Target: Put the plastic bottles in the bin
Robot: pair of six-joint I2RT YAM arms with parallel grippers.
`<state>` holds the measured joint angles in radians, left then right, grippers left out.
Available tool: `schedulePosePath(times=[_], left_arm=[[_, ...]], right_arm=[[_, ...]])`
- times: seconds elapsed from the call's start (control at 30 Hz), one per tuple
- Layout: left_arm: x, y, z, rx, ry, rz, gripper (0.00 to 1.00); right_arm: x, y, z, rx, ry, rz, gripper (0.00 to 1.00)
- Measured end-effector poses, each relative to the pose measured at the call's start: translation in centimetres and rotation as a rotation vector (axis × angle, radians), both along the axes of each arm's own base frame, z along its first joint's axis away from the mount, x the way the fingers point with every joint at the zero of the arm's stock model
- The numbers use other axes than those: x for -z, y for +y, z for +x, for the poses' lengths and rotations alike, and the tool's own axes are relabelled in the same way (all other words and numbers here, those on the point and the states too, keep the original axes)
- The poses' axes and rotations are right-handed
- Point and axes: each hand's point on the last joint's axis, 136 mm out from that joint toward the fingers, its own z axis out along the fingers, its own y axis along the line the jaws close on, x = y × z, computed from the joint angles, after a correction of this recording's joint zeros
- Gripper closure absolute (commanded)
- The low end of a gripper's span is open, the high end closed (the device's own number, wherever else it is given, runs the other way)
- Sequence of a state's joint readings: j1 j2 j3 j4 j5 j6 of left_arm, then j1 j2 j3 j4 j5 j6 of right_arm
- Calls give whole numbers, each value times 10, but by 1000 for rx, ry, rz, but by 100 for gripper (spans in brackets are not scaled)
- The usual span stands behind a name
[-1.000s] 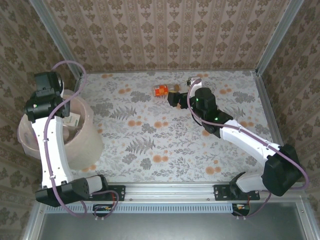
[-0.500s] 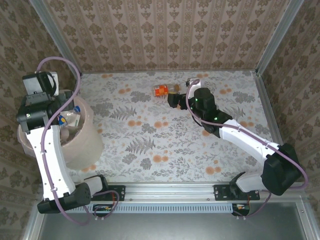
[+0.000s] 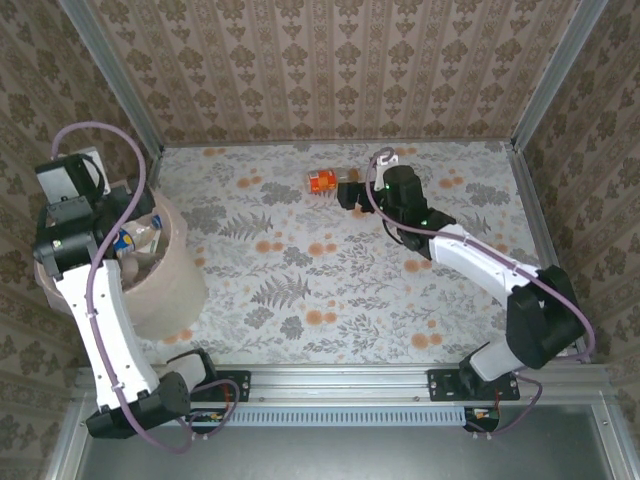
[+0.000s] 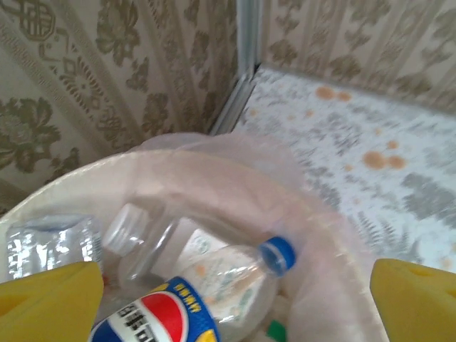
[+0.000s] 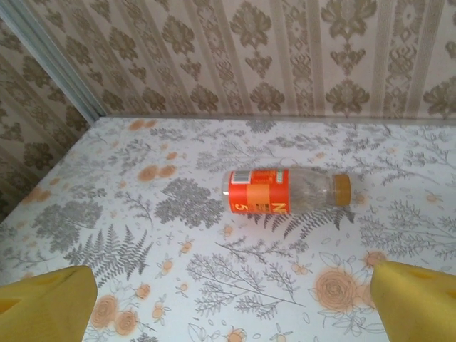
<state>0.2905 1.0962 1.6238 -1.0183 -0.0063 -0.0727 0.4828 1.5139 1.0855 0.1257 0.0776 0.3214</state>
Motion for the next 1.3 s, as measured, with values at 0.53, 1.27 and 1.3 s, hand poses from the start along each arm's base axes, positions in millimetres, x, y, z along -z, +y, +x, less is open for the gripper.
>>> schedulePosePath(times=[0.53, 1.27, 1.3], left_arm=[[-9, -176, 70, 485, -196, -286, 0], [95, -255, 132, 480, -7, -416, 0], [98, -254, 132, 470, -3, -419, 0]], right_arm=[[48, -26, 84, -68, 165, 2, 0], [101, 42, 211, -258, 308, 246, 0], [104, 44, 213, -258, 318, 248, 0]])
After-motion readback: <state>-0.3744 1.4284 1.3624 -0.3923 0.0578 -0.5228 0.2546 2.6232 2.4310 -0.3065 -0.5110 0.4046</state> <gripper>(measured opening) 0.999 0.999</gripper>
